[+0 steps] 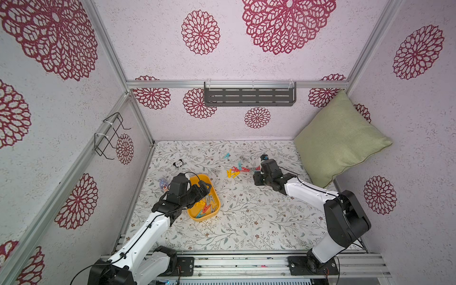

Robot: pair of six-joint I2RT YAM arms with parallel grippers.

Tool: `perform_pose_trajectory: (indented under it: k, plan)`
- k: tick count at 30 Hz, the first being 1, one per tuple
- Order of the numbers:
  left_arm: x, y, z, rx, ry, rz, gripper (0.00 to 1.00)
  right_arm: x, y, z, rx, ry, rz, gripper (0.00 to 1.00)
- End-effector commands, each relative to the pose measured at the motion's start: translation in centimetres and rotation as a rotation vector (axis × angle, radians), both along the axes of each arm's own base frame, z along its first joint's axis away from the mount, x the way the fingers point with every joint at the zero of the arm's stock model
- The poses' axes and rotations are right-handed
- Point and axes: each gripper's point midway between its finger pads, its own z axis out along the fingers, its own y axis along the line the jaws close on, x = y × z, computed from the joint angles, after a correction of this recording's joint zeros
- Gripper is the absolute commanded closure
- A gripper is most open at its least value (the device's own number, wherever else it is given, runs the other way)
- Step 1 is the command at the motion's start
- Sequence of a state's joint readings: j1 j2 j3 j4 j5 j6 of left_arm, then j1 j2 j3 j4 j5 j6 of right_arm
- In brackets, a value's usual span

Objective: Put the clothespins into the storage box
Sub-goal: Pick up the clothespin from the center of the board.

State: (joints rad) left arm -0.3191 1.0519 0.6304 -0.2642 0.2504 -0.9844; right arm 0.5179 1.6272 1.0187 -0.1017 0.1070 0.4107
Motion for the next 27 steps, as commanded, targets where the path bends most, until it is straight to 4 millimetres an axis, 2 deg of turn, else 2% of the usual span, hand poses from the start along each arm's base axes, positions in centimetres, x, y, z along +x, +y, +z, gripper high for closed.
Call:
perform_pose_trajectory:
  k: [1, 4, 10, 27]
  plan:
    - [1.5, -1.6, 1.7, -0.015, -0.068, -0.02, 0.03, 0.9, -3.2, 1.1, -0.002, -0.042, -0.087, 0.56]
    - [1.8, -3.0, 1.7, -0.013, -0.068, -0.051, 0.03, 1.0, -5.9, -0.5, -0.023, -0.008, -0.142, 0.56]
    - [2.3, -4.9, 1.2, -0.011, -0.06, -0.088, 0.03, 0.8, -8.6, -2.9, -0.052, 0.045, -0.188, 0.6]
    - [2.7, -5.8, 0.3, 0.0, -0.043, -0.105, 0.03, 1.1, -10.6, -6.8, -0.15, 0.106, -0.225, 0.66]
